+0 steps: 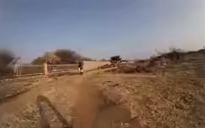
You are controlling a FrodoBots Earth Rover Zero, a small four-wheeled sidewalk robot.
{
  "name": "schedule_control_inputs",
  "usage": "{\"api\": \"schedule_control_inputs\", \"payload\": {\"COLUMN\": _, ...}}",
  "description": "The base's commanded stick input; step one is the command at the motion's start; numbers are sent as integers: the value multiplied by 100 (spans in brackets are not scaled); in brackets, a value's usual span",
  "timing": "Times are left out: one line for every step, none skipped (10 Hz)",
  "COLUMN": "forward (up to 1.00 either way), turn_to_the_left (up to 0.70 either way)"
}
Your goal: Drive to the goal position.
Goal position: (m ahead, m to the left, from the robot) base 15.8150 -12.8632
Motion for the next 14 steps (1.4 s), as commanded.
{"api": "schedule_control_inputs", "payload": {"forward": 70, "turn_to_the_left": 0}}
{"api": "schedule_control_inputs", "payload": {"forward": 70, "turn_to_the_left": 11}}
{"api": "schedule_control_inputs", "payload": {"forward": 70, "turn_to_the_left": 28}}
{"api": "schedule_control_inputs", "payload": {"forward": 70, "turn_to_the_left": 35}}
{"api": "schedule_control_inputs", "payload": {"forward": 70, "turn_to_the_left": 35}}
{"api": "schedule_control_inputs", "payload": {"forward": 70, "turn_to_the_left": 35}}
{"api": "schedule_control_inputs", "payload": {"forward": 70, "turn_to_the_left": 35}}
{"api": "schedule_control_inputs", "payload": {"forward": 70, "turn_to_the_left": 35}}
{"api": "schedule_control_inputs", "payload": {"forward": 70, "turn_to_the_left": 35}}
{"api": "schedule_control_inputs", "payload": {"forward": 70, "turn_to_the_left": 34}}
{"api": "schedule_control_inputs", "payload": {"forward": 70, "turn_to_the_left": 25}}
{"api": "schedule_control_inputs", "payload": {"forward": 70, "turn_to_the_left": 1}}
{"api": "schedule_control_inputs", "payload": {"forward": 70, "turn_to_the_left": 0}}
{"api": "schedule_control_inputs", "payload": {"forward": 70, "turn_to_the_left": 0}}
